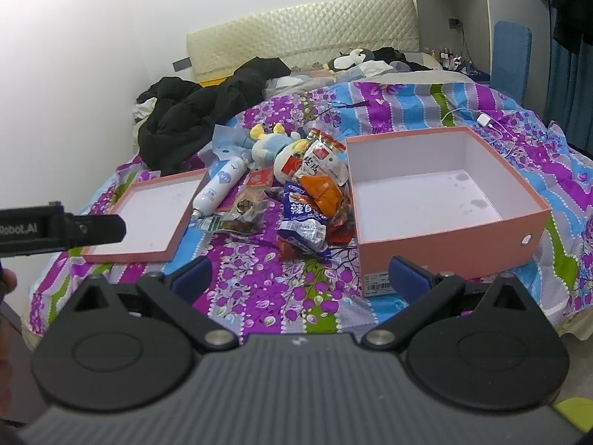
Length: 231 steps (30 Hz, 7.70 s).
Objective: Organize snacks
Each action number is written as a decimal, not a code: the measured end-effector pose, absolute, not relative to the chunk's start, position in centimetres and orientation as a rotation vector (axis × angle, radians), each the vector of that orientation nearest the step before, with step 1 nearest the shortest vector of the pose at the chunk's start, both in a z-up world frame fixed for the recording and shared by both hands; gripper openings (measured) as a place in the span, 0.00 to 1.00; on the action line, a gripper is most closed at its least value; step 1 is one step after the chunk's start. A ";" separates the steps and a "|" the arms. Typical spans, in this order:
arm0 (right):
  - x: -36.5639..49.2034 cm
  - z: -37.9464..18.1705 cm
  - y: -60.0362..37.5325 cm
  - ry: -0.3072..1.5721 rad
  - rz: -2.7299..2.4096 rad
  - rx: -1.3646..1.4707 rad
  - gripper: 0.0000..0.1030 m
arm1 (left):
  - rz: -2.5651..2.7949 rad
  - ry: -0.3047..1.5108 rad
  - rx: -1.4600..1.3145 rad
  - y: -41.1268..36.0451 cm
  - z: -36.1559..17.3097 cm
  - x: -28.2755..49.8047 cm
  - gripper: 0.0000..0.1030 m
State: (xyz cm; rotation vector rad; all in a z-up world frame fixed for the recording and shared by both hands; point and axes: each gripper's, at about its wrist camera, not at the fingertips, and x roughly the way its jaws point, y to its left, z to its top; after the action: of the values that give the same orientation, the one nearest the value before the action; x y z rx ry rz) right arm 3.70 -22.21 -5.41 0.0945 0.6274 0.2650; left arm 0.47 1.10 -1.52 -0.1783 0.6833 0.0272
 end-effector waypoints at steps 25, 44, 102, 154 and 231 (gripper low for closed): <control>5.5 -6.3 -21.7 0.663 0.258 0.098 1.00 | 0.013 0.713 -0.188 2.3 -3.1 2.5 0.97; 13.5 -10.6 -15.1 0.684 0.354 -0.013 0.73 | 0.004 0.791 -0.168 8.5 -10.4 16.4 0.96; 27.3 -18.9 -12.5 0.857 0.306 0.108 0.70 | -0.104 0.901 -0.169 9.8 -19.0 31.8 0.71; 9.9 -7.8 -28.7 0.655 0.099 0.166 0.70 | -0.306 0.779 -0.176 -6.7 -5.3 14.6 0.71; 9.0 -5.0 -28.6 0.565 0.117 0.226 0.88 | -0.255 0.660 -0.190 -3.4 -0.8 10.6 0.83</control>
State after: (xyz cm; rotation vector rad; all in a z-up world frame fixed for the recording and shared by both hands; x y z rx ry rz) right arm 9.00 -28.64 -4.96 0.2259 0.5648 0.1165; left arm 10.63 -3.43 -0.84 -0.1902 0.6595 -0.2547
